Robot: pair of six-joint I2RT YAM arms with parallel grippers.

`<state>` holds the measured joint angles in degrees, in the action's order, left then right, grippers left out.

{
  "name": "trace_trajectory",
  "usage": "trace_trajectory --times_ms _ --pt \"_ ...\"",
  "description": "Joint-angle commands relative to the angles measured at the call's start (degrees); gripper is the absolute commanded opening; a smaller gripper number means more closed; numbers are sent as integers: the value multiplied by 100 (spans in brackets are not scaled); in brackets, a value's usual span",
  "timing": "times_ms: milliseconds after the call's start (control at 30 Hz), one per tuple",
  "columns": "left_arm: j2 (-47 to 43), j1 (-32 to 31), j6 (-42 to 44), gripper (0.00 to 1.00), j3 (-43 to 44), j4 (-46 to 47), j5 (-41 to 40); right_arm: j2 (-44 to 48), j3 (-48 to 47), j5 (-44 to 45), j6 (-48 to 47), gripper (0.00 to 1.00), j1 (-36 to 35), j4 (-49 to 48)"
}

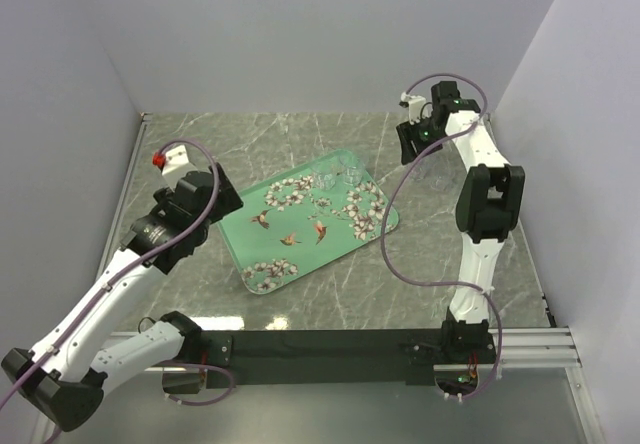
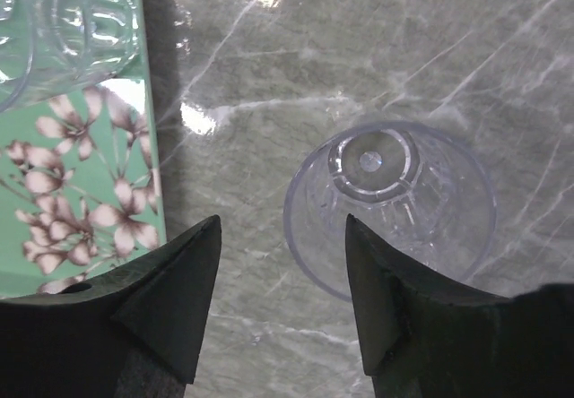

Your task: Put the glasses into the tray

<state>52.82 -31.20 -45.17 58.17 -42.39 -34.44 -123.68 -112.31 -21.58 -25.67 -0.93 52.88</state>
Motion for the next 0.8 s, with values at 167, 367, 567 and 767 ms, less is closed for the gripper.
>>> trace_trajectory --times_ms 167,367,567,767 --pt "-254 18 -256 99 10 -199 -274 -271 -177 646 -210 43 -258 -384" --pt "-386 9 -308 99 -43 -191 -327 -262 60 954 -228 3 -320 -647" --pt "-448 17 -352 99 -43 -217 -371 281 473 779 -438 0 -329 -1008" --pt "-553 18 -423 99 -157 -120 -353 975 763 -143 -1018 0 -320 -797"
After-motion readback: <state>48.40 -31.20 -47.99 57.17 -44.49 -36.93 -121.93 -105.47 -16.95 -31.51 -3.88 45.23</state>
